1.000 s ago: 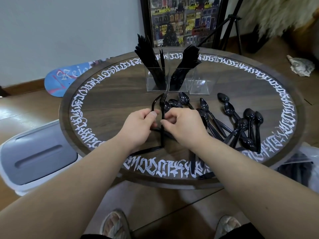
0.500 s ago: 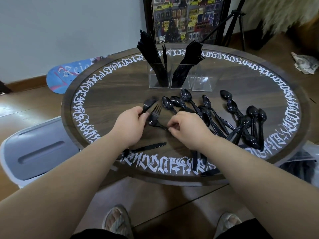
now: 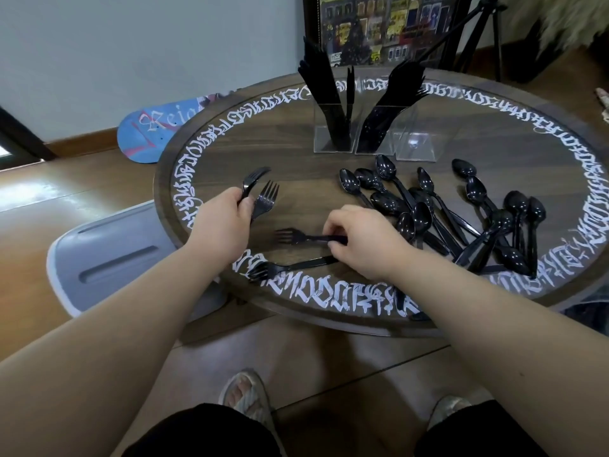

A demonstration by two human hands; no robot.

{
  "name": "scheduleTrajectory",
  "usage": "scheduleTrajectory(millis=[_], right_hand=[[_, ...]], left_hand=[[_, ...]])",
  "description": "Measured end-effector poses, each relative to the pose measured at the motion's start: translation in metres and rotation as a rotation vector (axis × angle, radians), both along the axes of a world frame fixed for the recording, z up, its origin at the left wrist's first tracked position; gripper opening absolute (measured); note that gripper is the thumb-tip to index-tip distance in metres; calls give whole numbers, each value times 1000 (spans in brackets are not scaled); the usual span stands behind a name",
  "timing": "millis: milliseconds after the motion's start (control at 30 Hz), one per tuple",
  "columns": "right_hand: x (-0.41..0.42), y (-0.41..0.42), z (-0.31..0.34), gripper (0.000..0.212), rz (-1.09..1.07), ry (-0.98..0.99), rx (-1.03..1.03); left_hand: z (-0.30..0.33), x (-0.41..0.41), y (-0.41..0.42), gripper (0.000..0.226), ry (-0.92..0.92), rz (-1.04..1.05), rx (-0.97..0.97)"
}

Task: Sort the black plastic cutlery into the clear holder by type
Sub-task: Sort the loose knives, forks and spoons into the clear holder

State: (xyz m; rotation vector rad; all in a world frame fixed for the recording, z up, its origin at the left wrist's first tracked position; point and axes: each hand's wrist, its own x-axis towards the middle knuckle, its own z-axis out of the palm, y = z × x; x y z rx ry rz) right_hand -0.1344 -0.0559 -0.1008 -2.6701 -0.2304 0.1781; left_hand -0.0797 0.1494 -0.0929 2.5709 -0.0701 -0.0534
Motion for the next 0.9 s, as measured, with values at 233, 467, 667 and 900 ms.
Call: scheduleTrajectory(millis=[233, 467, 667, 900], right_hand=[[-4, 17, -8, 7, 102, 36, -2], [-6, 15, -8, 27, 224, 59, -175], [-13, 8, -4, 21, 131, -73, -425], [-22, -2, 1, 14, -316, 0, -150]], left_hand=[[-6, -6, 5, 29, 13, -25, -22], [-7, -7, 6, 29, 37, -31, -74], [-8, -8, -6, 28, 29, -65, -77], [-8, -15, -33, 30, 38, -89, -103]])
